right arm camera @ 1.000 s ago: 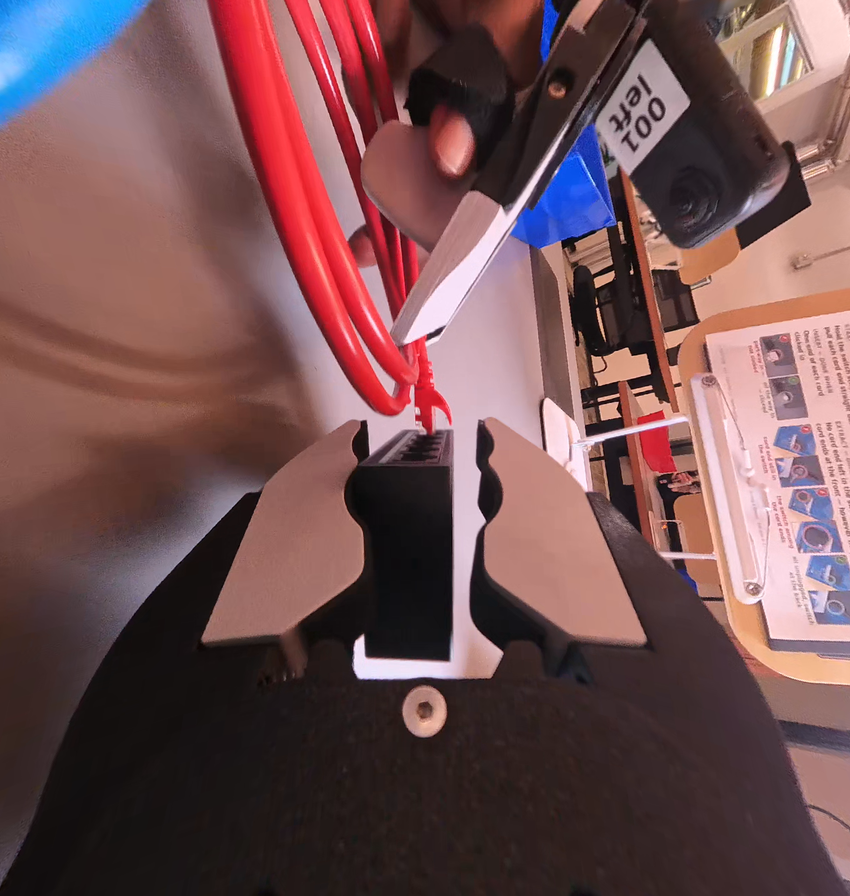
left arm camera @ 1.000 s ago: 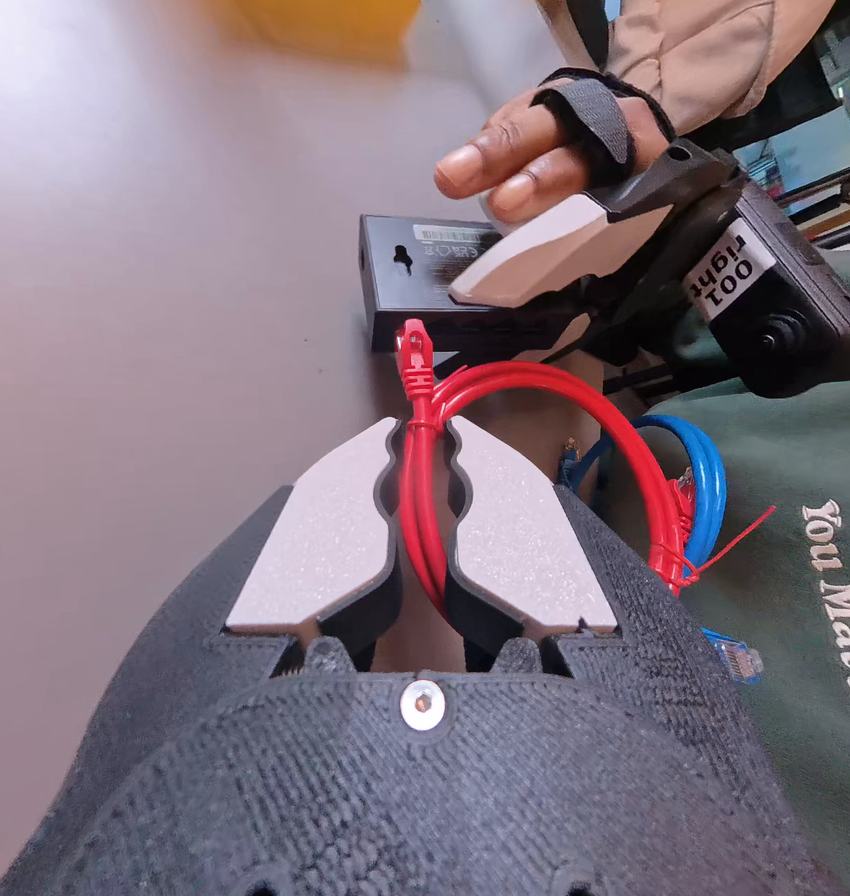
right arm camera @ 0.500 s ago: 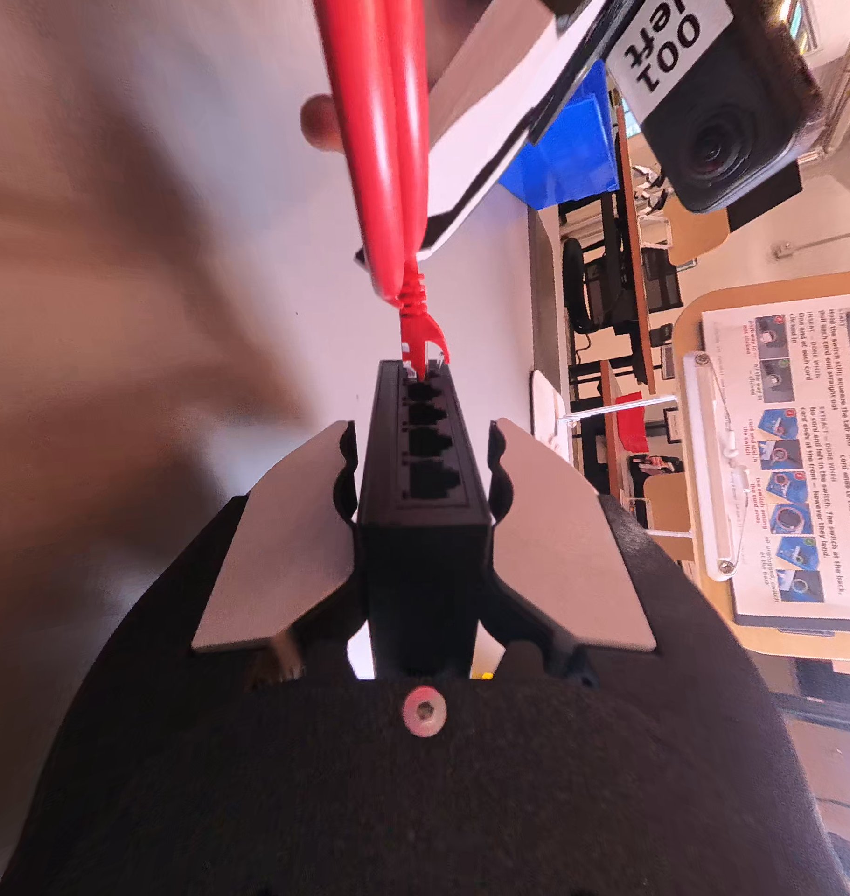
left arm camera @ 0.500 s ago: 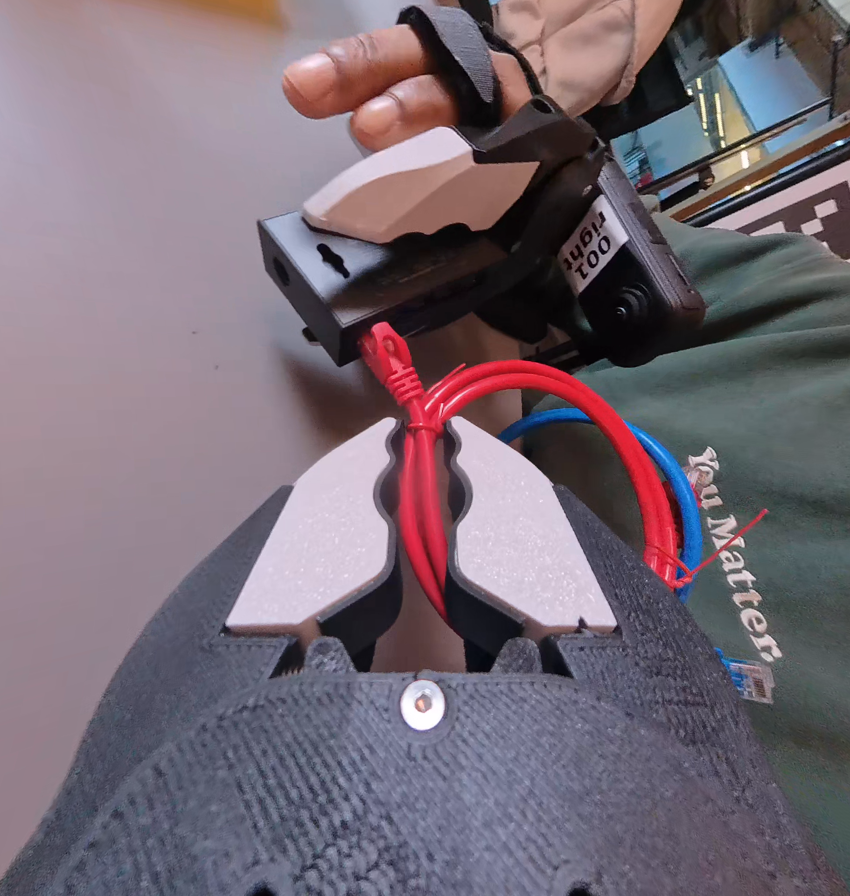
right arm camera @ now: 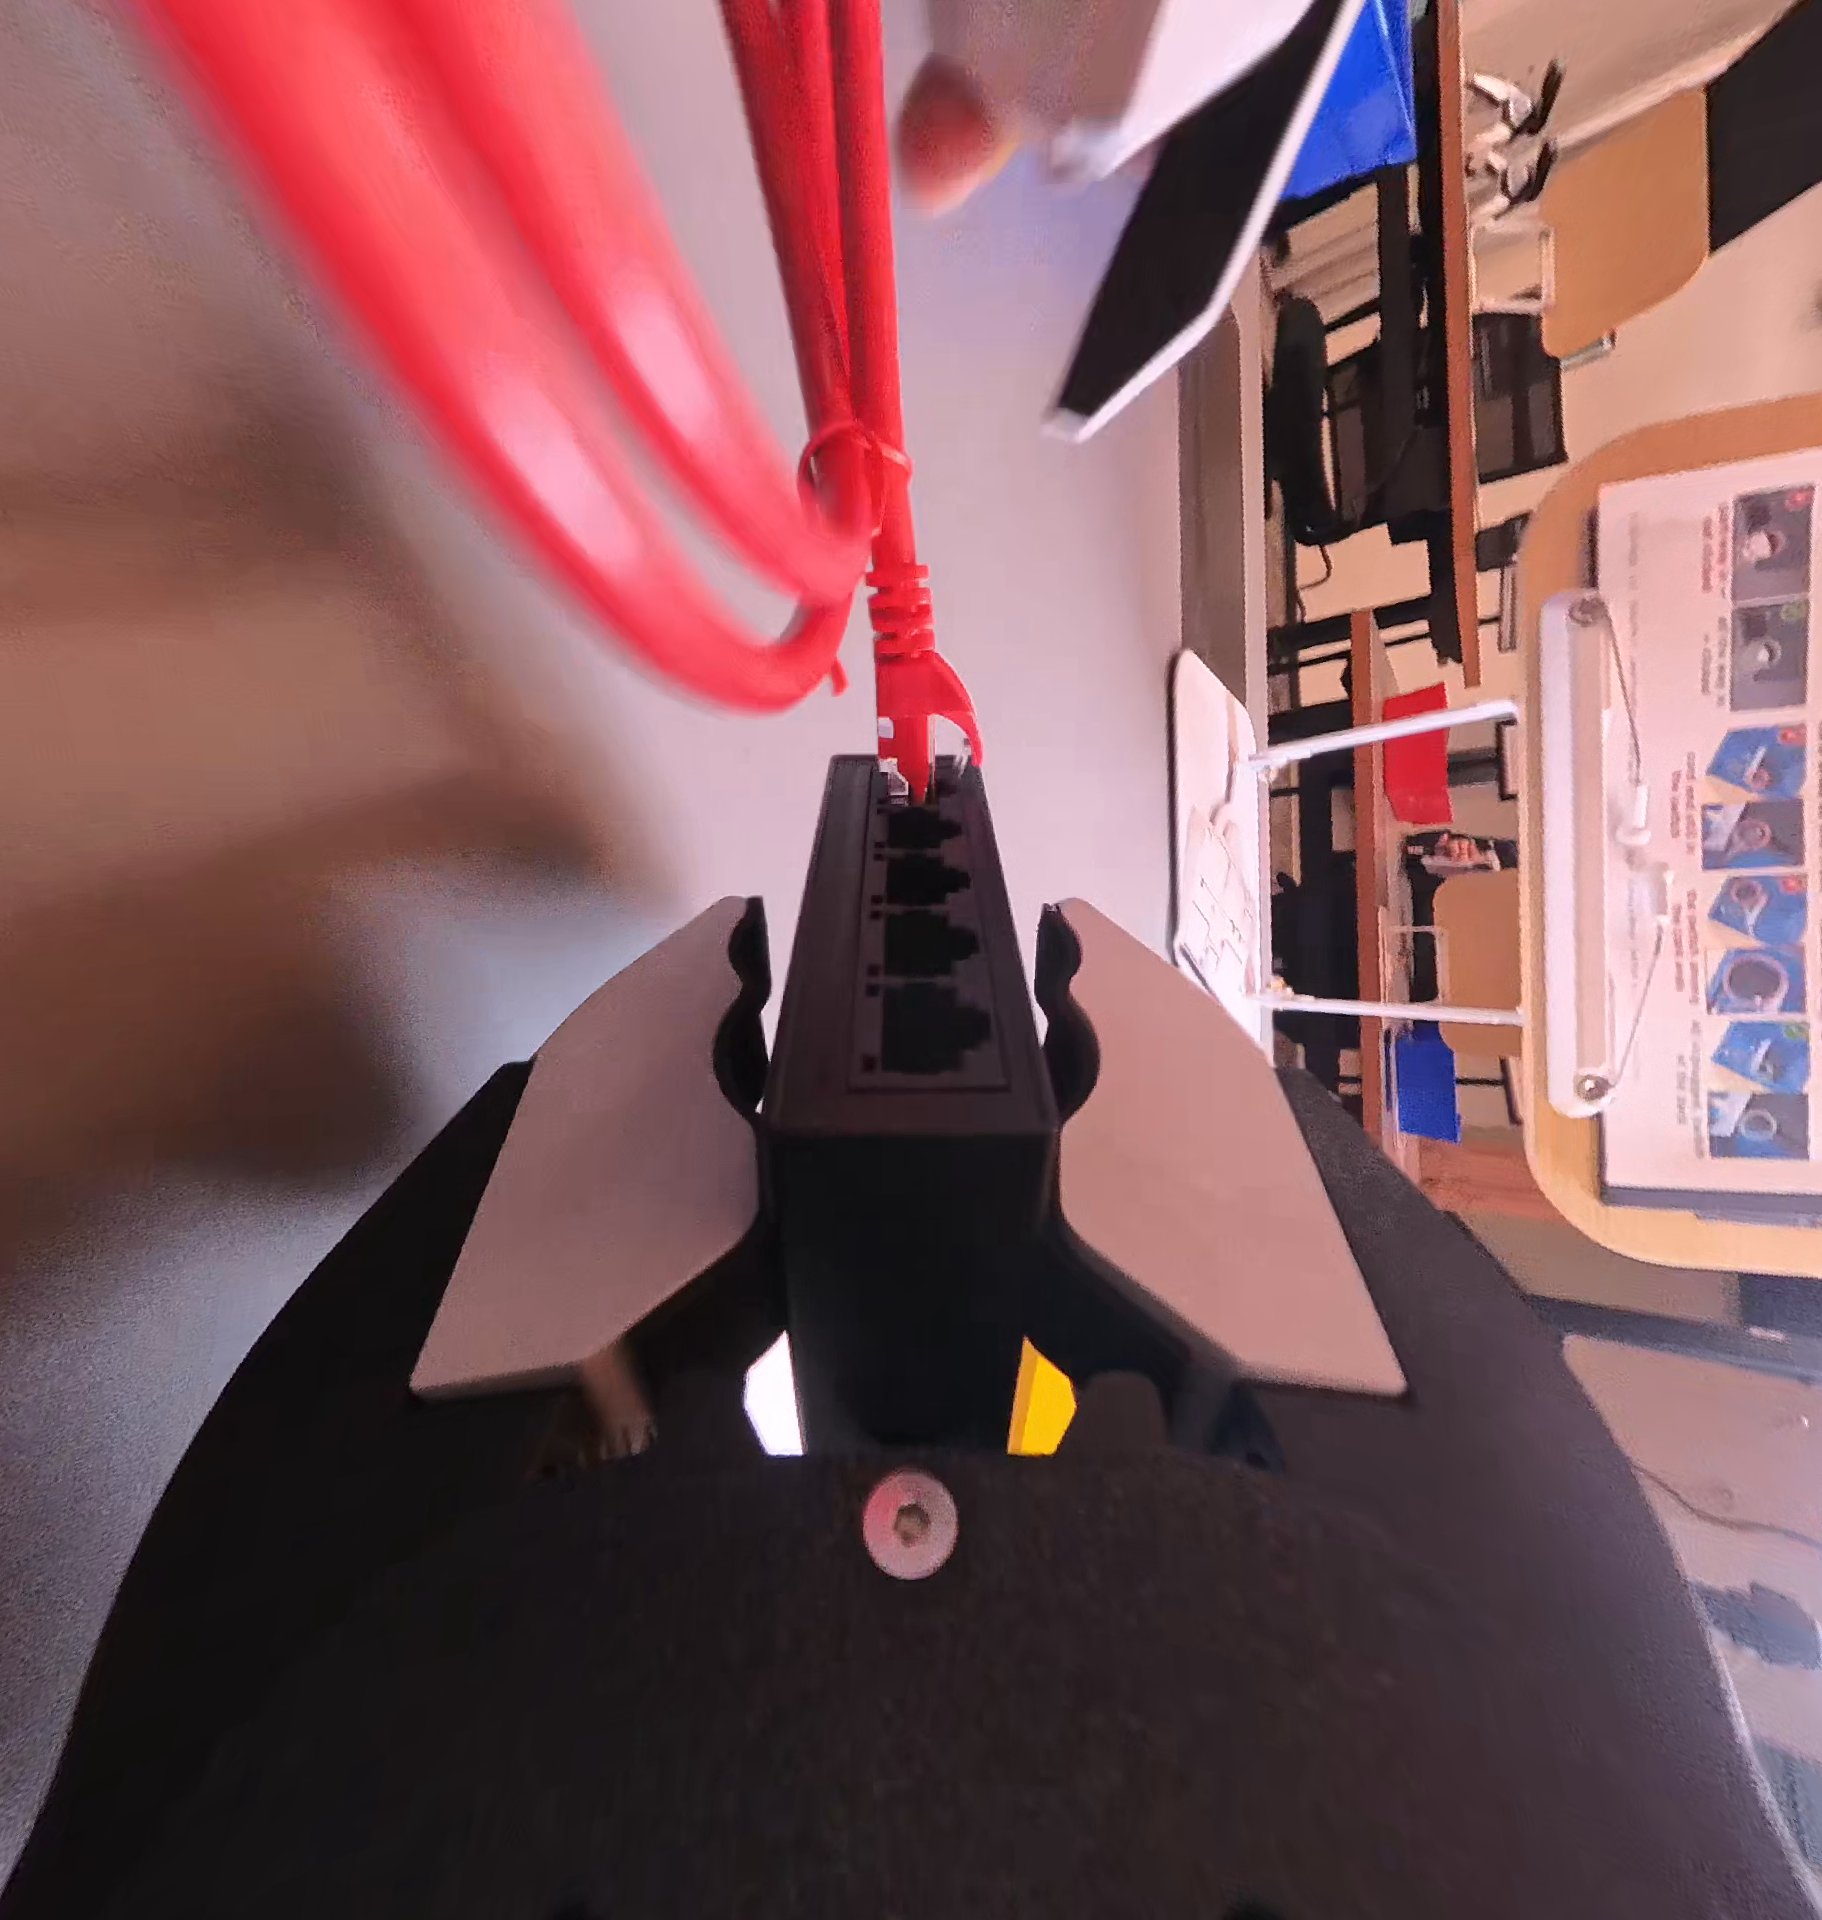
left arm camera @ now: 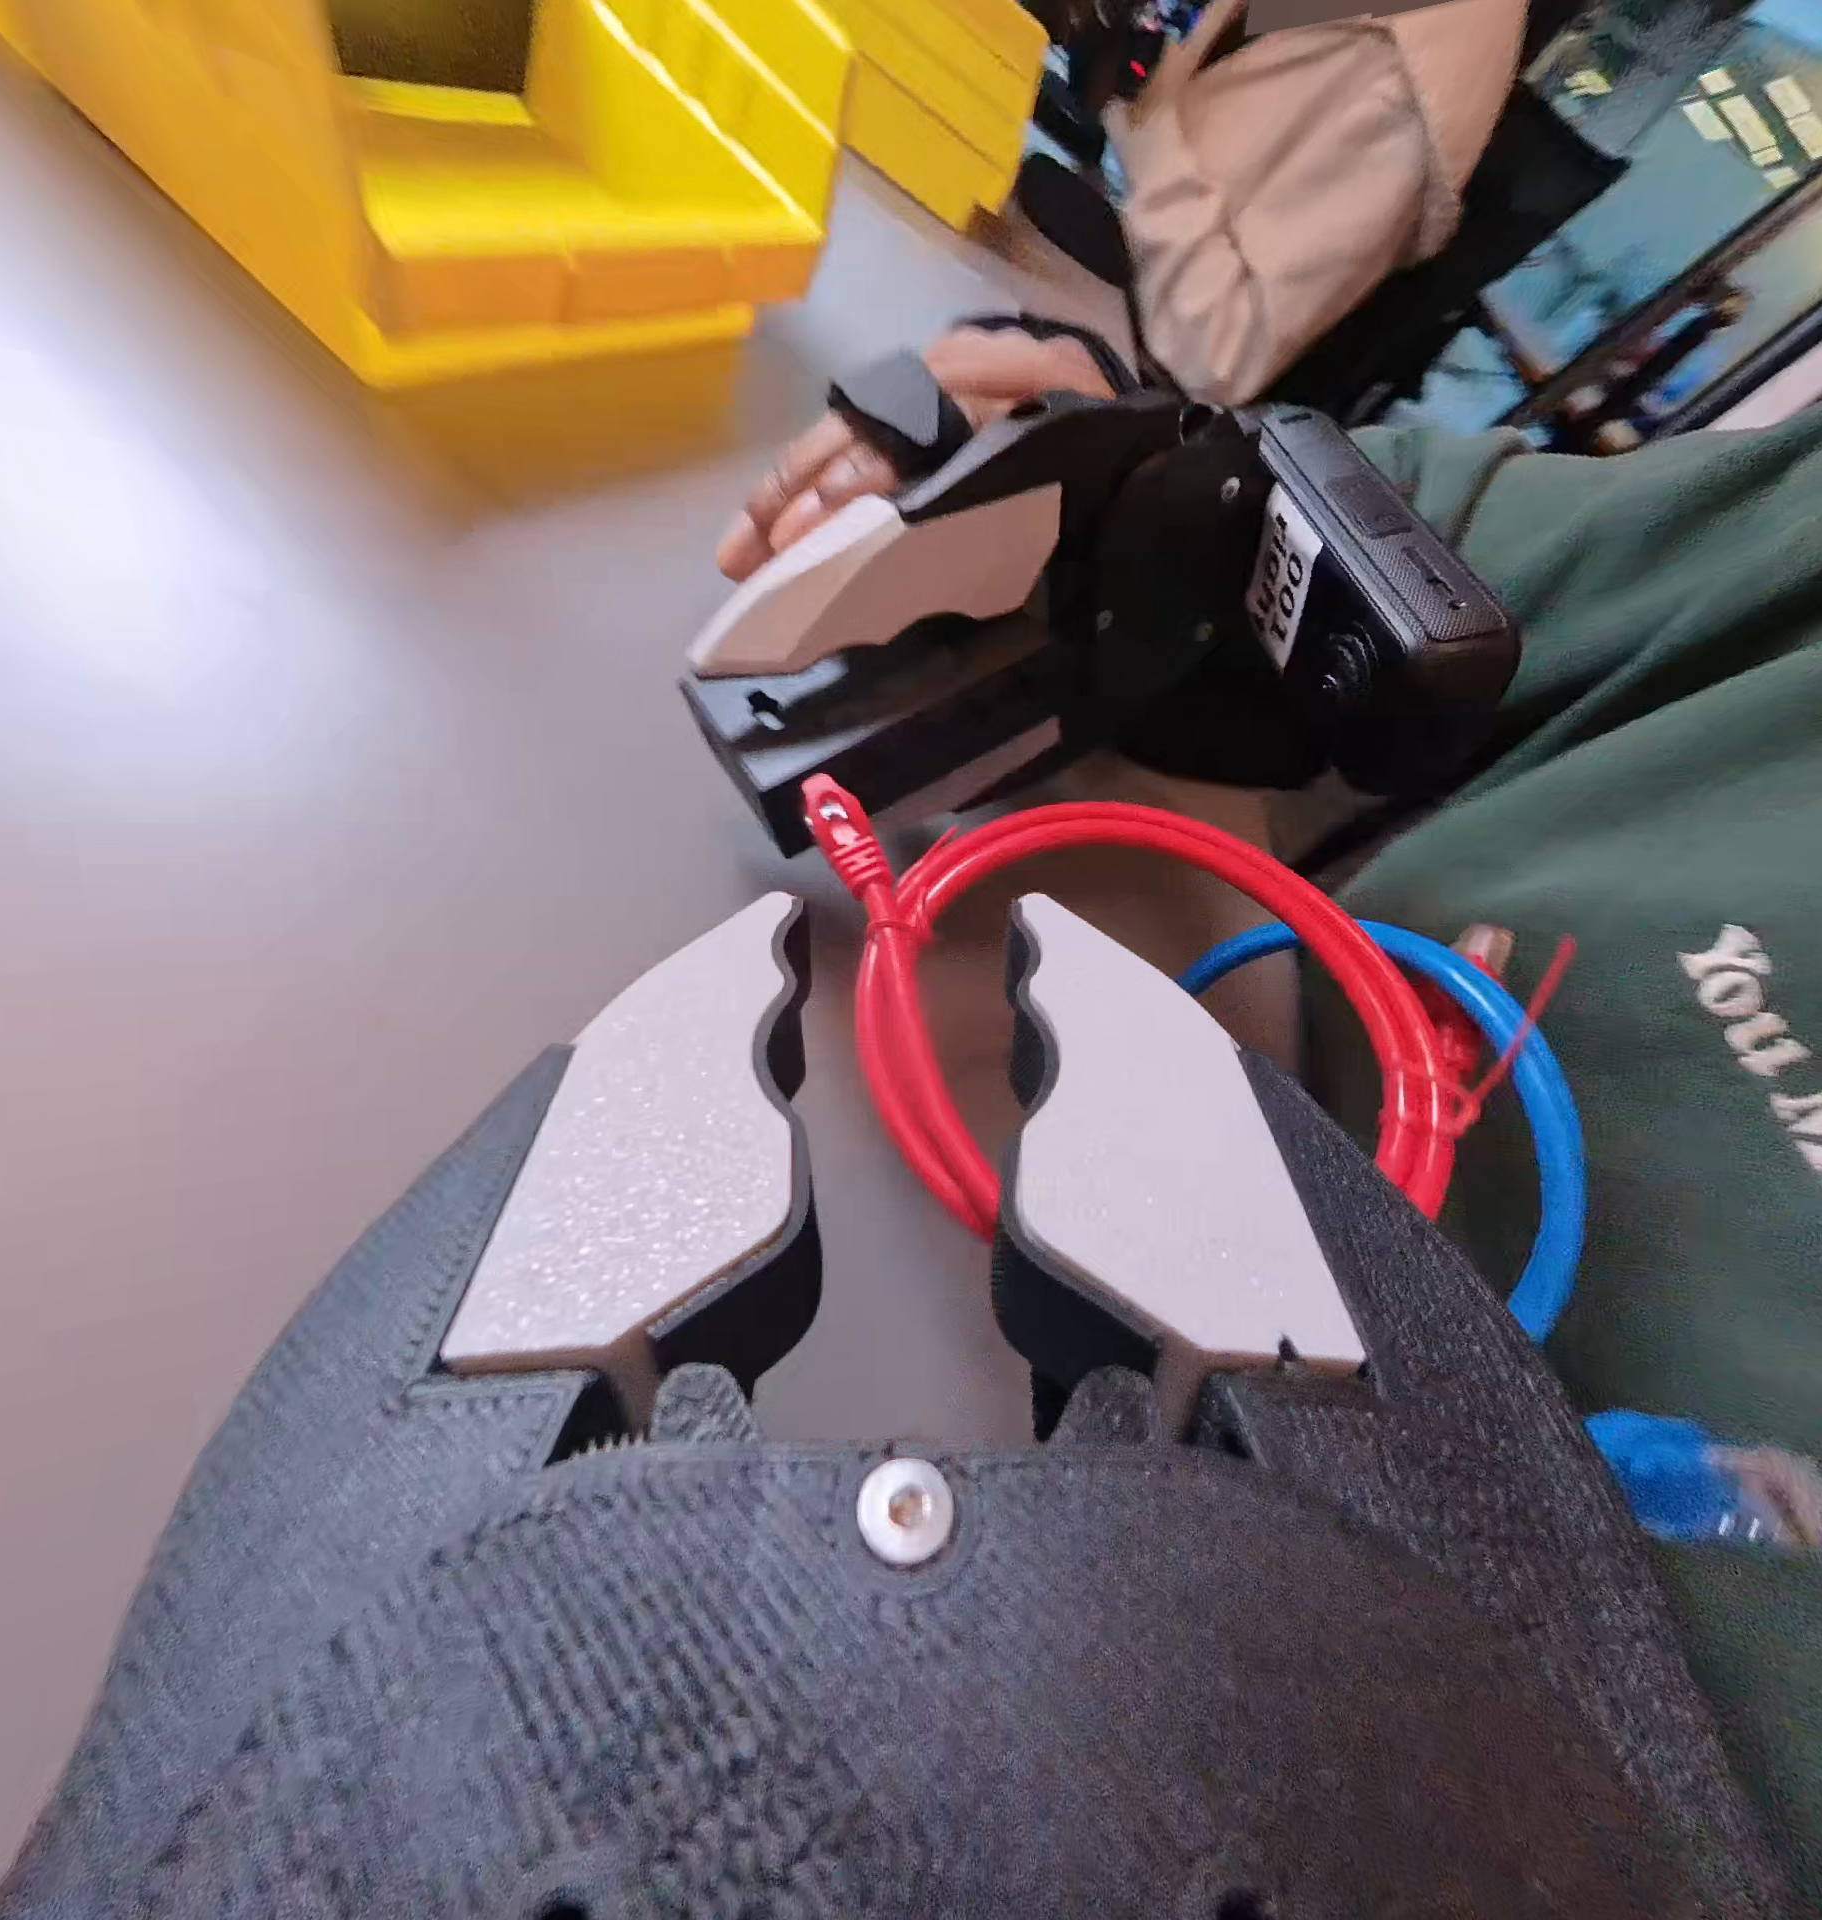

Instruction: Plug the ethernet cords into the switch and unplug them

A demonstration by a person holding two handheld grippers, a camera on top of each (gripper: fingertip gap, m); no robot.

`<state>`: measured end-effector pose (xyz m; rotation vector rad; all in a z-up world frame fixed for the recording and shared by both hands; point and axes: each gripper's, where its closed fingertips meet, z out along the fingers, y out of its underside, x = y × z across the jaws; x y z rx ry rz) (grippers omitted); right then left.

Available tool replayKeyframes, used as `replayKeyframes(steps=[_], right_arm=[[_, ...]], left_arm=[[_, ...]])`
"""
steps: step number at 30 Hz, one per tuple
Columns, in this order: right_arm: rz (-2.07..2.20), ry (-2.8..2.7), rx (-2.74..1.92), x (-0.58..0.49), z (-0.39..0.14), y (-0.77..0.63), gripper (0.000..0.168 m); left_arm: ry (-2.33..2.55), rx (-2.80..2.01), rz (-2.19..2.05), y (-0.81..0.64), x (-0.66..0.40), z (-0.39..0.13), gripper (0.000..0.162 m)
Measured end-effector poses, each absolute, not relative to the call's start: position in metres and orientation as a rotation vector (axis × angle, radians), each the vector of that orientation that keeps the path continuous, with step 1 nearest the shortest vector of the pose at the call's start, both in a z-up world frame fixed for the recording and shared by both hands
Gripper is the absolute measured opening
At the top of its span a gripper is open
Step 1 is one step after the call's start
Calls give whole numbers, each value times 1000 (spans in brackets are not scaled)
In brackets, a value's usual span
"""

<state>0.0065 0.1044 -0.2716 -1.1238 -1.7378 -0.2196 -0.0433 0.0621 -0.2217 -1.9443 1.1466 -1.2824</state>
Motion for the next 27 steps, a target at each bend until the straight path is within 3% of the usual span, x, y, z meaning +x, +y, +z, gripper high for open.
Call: replayKeyframes(steps=[6, 9, 11, 14, 20, 22, 27], right_arm=[[-298, -1709, -1215, 20, -271, 123, 52], [-336, -1704, -1256, 23, -276, 130, 52], [-354, -1684, -1298, 26, -276, 134, 52], [-399, -1656, -1363, 33, -276, 142, 51], [-437, -1628, -1429, 45, -277, 150, 51], [-425, -1607, -1446, 48, -273, 153, 51], [-412, -1528, -1496, 64, -263, 163, 51]], left_arm=[[1197, -1662, -1000, 35, -49, -140, 29], [1365, -1570, -909, -17, -21, -132, 27], [1448, -1592, -752, -34, -5, -151, 34], [1535, -1709, -517, -49, 3, -191, 67], [1480, -1685, -231, -40, -20, -214, 21], [1355, -1699, -619, -52, -25, -192, 6], [878, -1494, -1503, -50, -75, -118, 5]])
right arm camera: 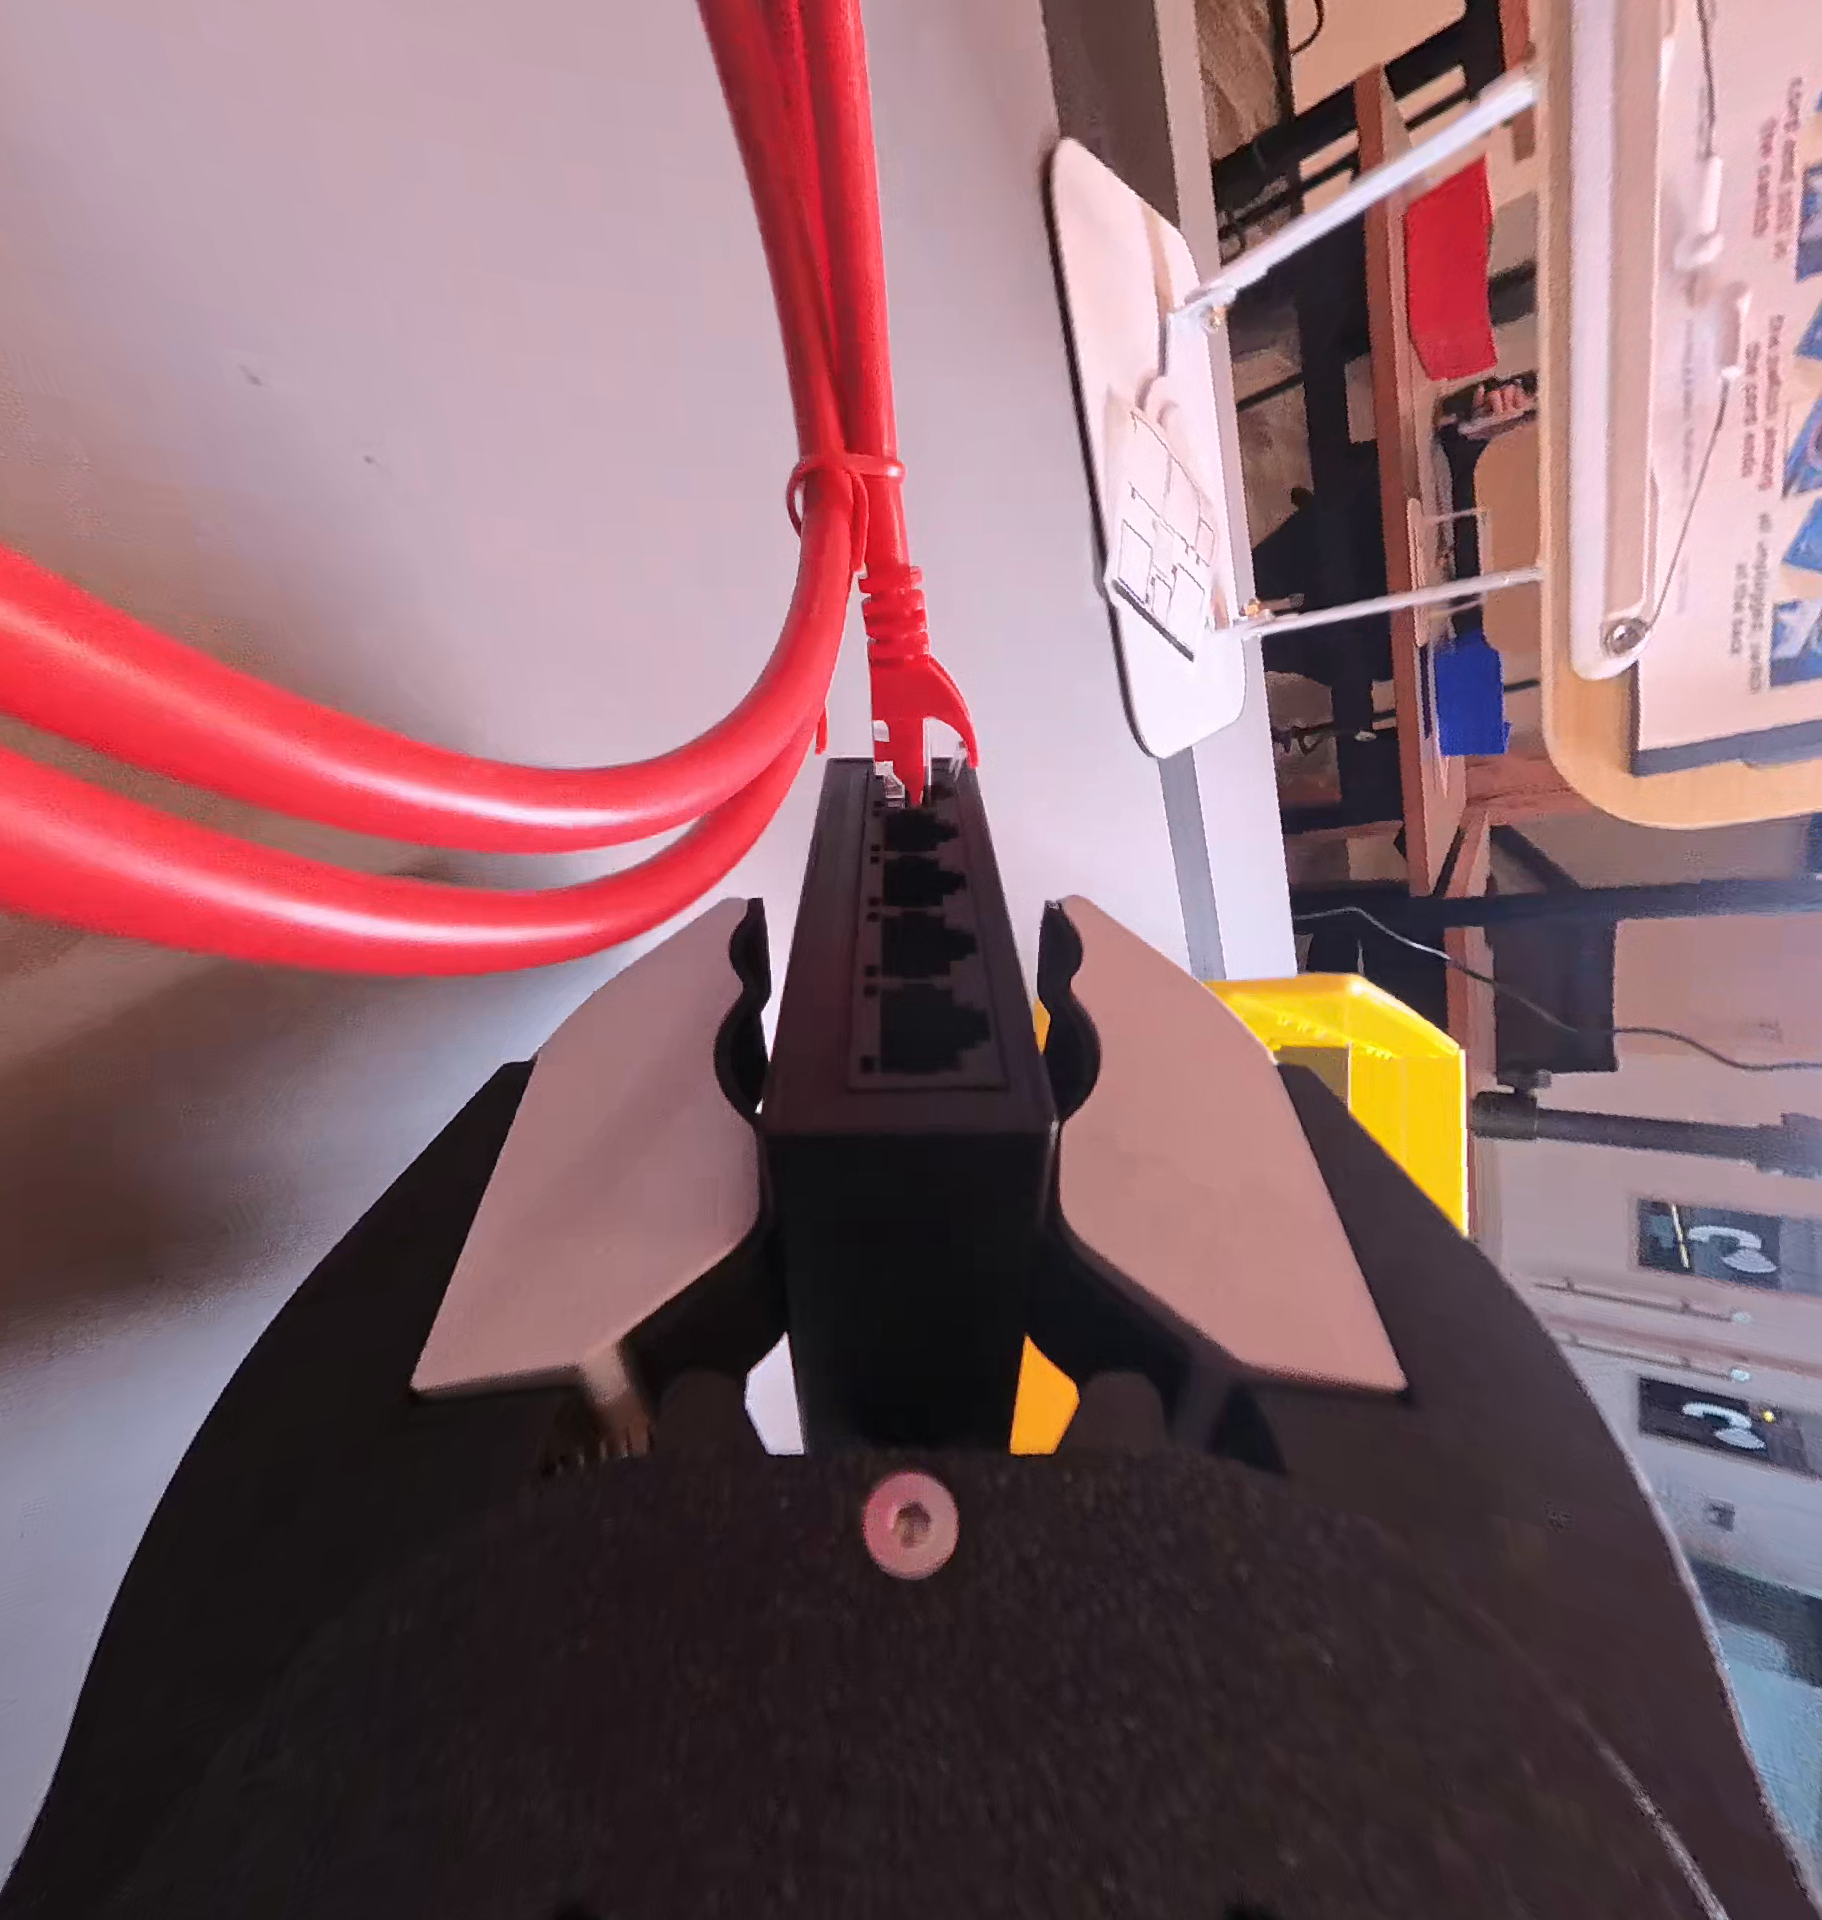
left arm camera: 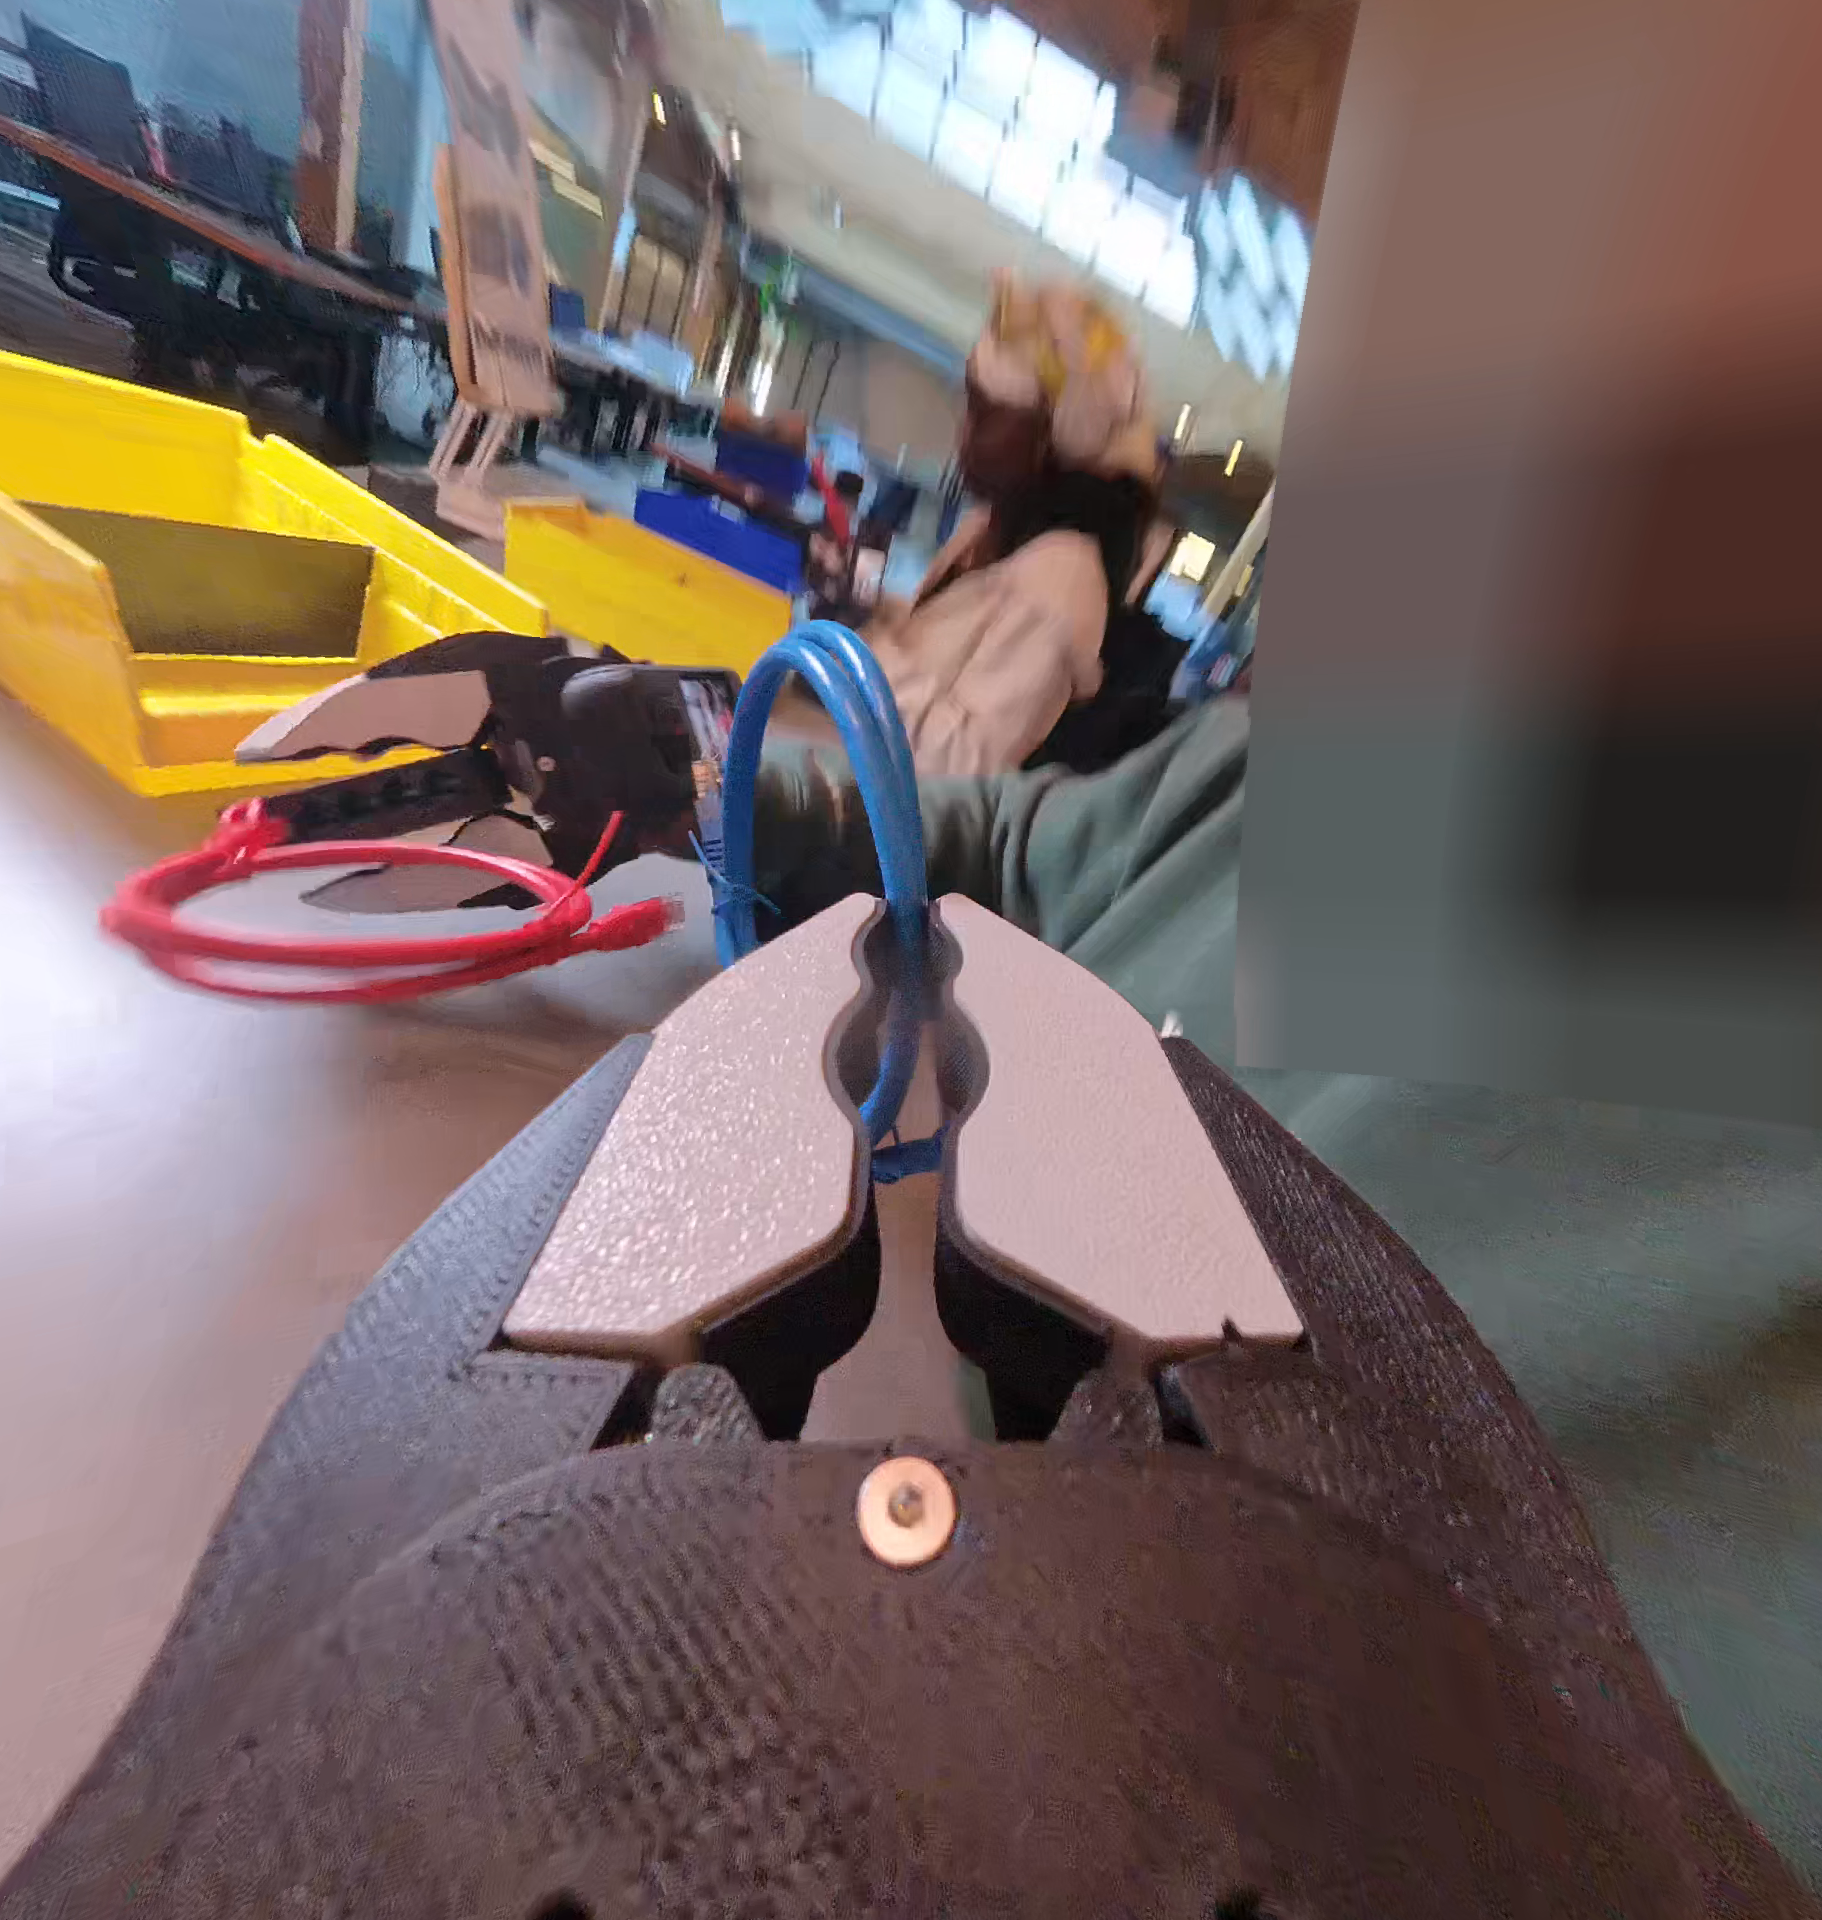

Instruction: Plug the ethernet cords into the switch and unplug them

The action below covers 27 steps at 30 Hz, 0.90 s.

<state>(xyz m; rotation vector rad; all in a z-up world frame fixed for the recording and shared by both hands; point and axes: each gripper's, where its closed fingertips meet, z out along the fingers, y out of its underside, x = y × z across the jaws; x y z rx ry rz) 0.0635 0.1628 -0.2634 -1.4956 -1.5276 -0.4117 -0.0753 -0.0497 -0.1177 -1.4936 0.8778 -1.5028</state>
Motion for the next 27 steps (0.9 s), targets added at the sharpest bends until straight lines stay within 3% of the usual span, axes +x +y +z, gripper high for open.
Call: replayKeyframes(steps=[5, 10, 12, 14, 15, 17, 20, 27], right_arm=[[-447, -1438, -1493, 82, -248, 177, 52], [-473, -1402, -1443, 93, -235, 182, 51], [-474, -1398, -1435, 94, -232, 182, 52], [-473, -1403, -1428, 92, -232, 180, 51], [-473, -1407, -1426, 91, -233, 180, 52], [-468, -1412, -1422, 90, -233, 178, 52], [-463, -1413, -1435, 90, -235, 180, 52], [-462, -1415, -1458, 96, -241, 181, 52]], left_arm=[[527, -1680, -1883, -10, -114, -170, 6], [421, -1998, -1813, 11, -133, -228, 6], [489, -2095, -1617, 22, -142, -238, 11], [514, -2133, -1389, 44, -161, -234, 37], [509, -2144, -1198, 62, -176, -231, 42], [540, -2066, -801, 91, -200, -208, 42], [806, -1974, -722, 69, -145, -185, 32], [1307, -2086, -466, 33, -28, -284, 34]])
